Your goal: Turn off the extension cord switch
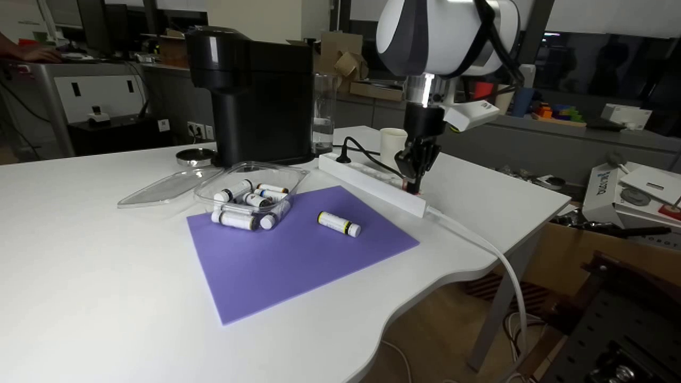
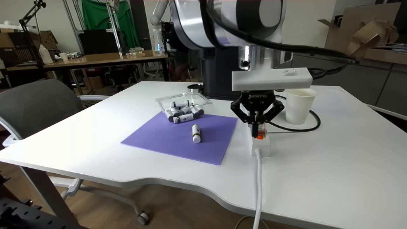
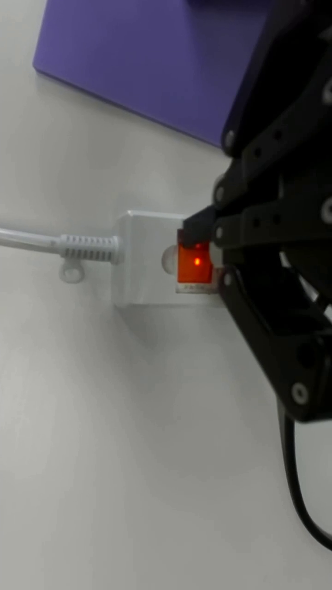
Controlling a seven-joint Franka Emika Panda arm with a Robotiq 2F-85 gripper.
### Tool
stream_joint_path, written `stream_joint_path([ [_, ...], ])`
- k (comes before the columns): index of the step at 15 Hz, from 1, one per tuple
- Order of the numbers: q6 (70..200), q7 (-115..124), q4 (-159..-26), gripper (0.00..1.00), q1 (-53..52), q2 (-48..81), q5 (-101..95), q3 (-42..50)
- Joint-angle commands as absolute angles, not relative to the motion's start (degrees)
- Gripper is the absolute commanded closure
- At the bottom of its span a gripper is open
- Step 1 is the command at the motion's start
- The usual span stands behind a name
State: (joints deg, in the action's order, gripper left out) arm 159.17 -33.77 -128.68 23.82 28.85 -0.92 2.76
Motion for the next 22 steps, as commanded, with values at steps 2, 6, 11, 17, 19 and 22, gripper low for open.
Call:
stream_joint_path([
  [2,158.9,-33.56,-129.06,1.0,24.72,27.61,-0.98,2.52],
  [6,158.31,-33.69,-128.38,1.0,25.25,28.07,-0.83,2.53],
  [11,158.44,-34.02,-126.84,1.0,25.62,29.27,-1.26,2.68],
  [17,157.91,-33.86,-125.34,1.0,25.22,31.05,-1.73,2.46],
  [19,158.25,-33.66,-124.63,1.0,24.9,31.9,-2.12,2.66],
  [22,158.02,-33.0,-123.65,1.0,23.92,32.55,-3.42,3.49],
])
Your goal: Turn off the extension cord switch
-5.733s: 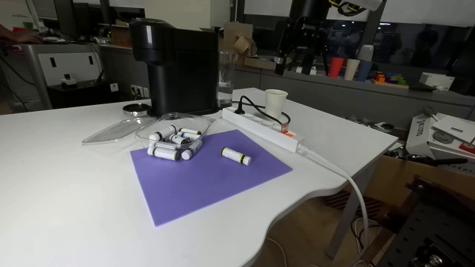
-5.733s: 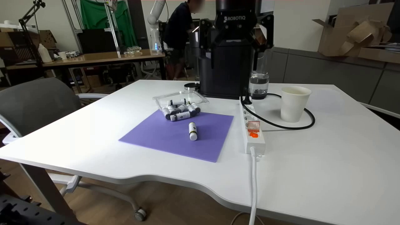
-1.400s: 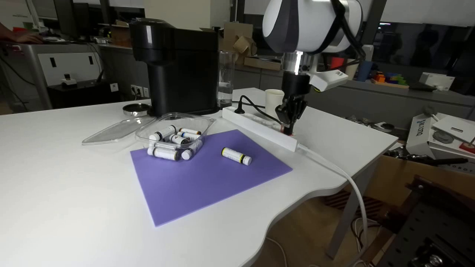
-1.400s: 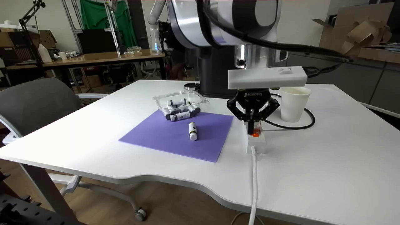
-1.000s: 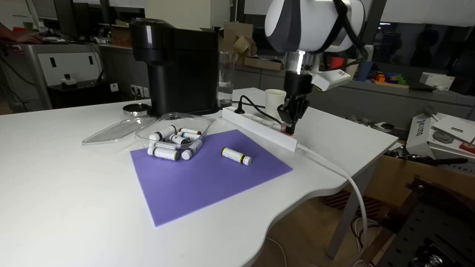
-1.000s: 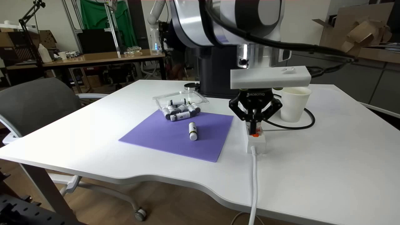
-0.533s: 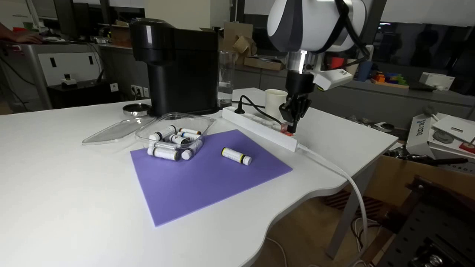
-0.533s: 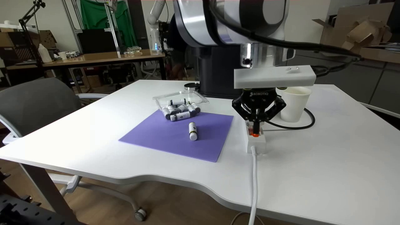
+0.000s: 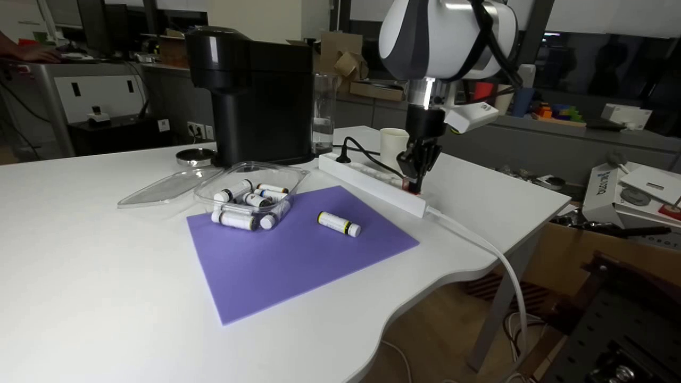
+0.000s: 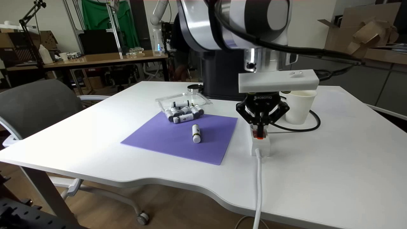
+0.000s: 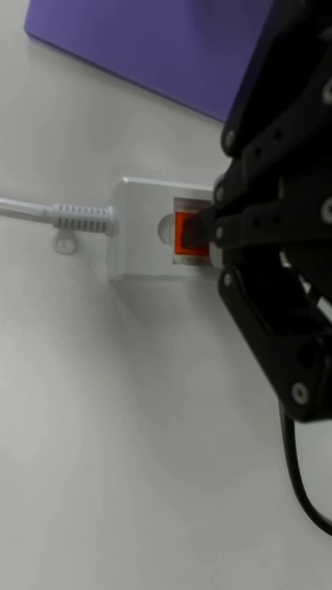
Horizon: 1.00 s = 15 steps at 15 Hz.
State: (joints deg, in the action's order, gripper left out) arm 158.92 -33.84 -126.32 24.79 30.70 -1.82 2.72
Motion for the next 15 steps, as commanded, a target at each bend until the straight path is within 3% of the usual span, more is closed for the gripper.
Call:
stream_joint_path([
  [1,157.75,-32.68,-123.17,1.0,23.48,32.92,-4.13,3.83],
  [15,156.9,-24.24,-123.84,1.0,17.47,34.6,-5.87,4.93],
])
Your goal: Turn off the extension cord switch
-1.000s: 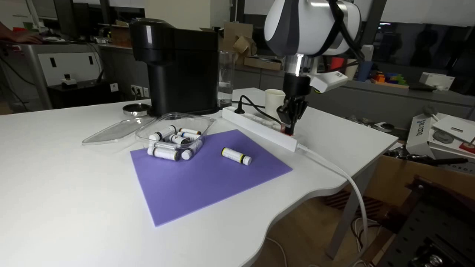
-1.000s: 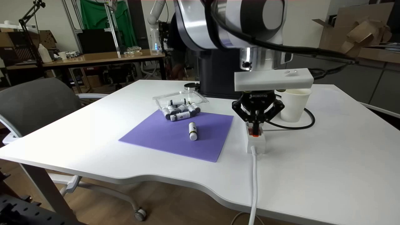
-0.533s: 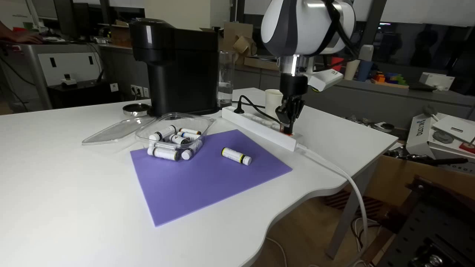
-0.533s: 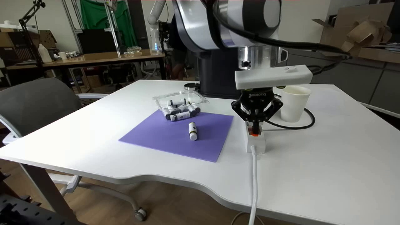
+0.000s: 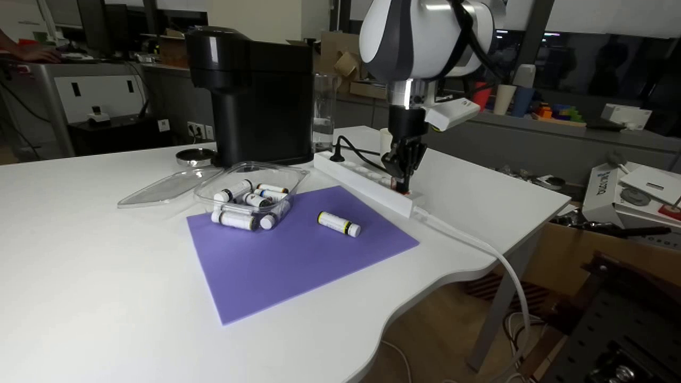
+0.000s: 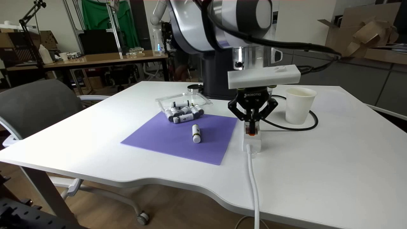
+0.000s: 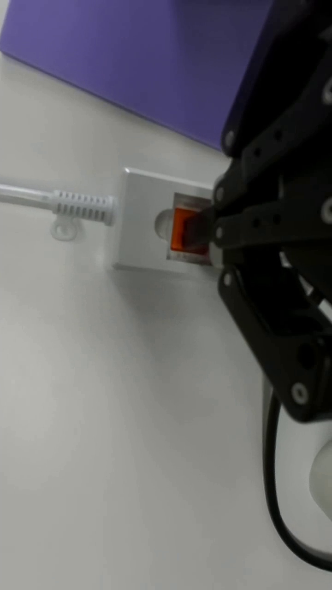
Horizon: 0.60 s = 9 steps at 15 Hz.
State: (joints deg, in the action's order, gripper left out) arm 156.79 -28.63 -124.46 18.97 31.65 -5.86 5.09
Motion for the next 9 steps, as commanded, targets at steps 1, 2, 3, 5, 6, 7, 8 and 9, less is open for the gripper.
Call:
stream_joint_path([
  [1,156.43,-23.82,-124.29,1.0,17.4,33.76,-5.79,4.97],
  [2,156.07,-23.35,-125.1,1.0,17.25,32.48,-5.88,5.17],
  [3,156.16,-23.02,-125.81,1.0,17.17,31.54,-5.9,5.28],
  [5,156.07,-22.43,-127.62,1.0,16.95,29.26,-6.03,5.48],
  [6,155.89,-22.37,-128.53,1.0,16.86,28.19,-6.11,5.45],
  [7,155.83,-22.3,-129.4,1.0,16.72,27.09,-6.2,5.47],
  [8,156.07,-22.02,-130.54,1.0,16.49,25.99,-6.23,5.59],
  [9,156.63,-21.88,-131.78,1.0,16.34,24.71,-6.25,5.64],
])
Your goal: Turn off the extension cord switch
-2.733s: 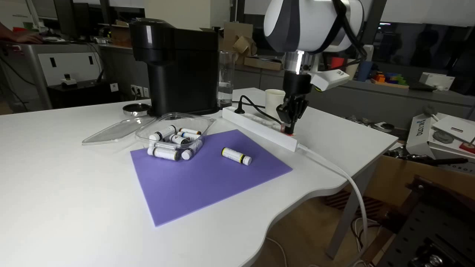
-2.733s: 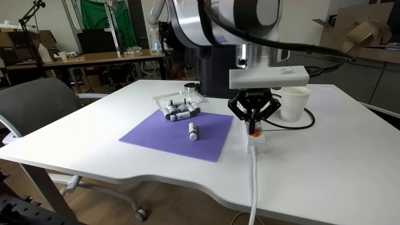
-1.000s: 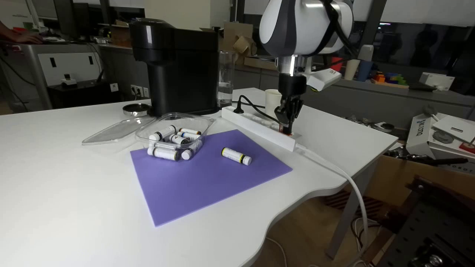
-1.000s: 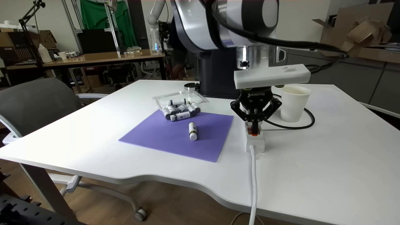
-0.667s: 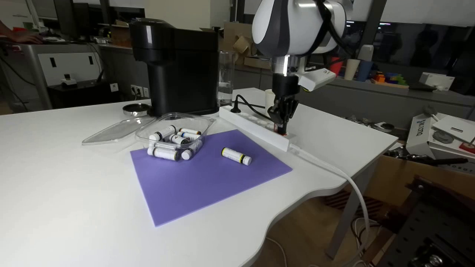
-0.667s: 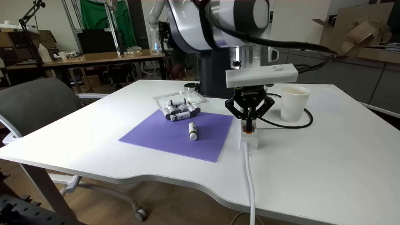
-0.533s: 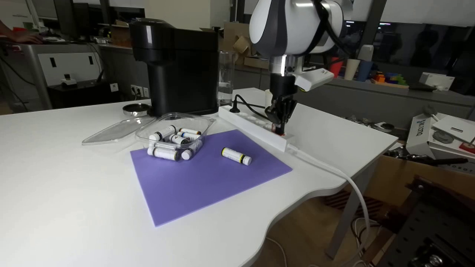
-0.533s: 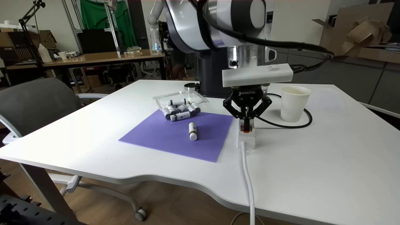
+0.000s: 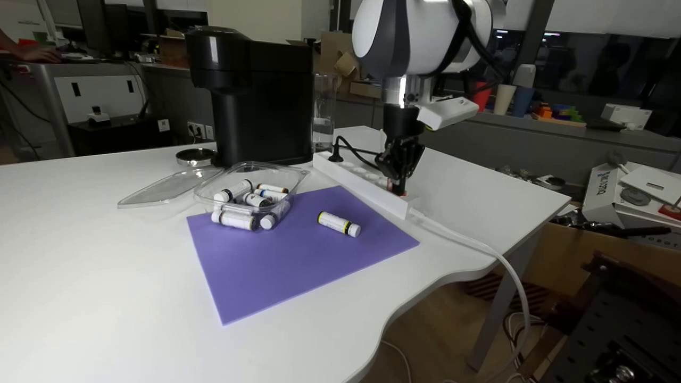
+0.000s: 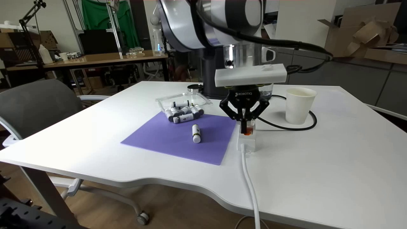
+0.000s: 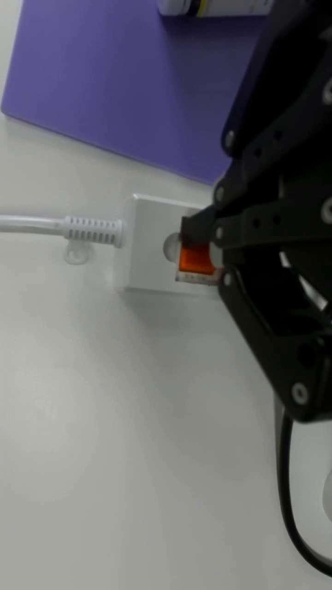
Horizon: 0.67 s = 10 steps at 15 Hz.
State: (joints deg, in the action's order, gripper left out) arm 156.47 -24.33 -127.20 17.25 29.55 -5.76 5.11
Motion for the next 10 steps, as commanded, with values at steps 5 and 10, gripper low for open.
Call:
stream_joint_path([
  [5,159.64,-20.83,-136.02,0.73,14.85,19.08,-7.16,6.64],
  [10,156.58,-21.51,-136.18,0.4,13.99,15.38,-6.84,6.91],
])
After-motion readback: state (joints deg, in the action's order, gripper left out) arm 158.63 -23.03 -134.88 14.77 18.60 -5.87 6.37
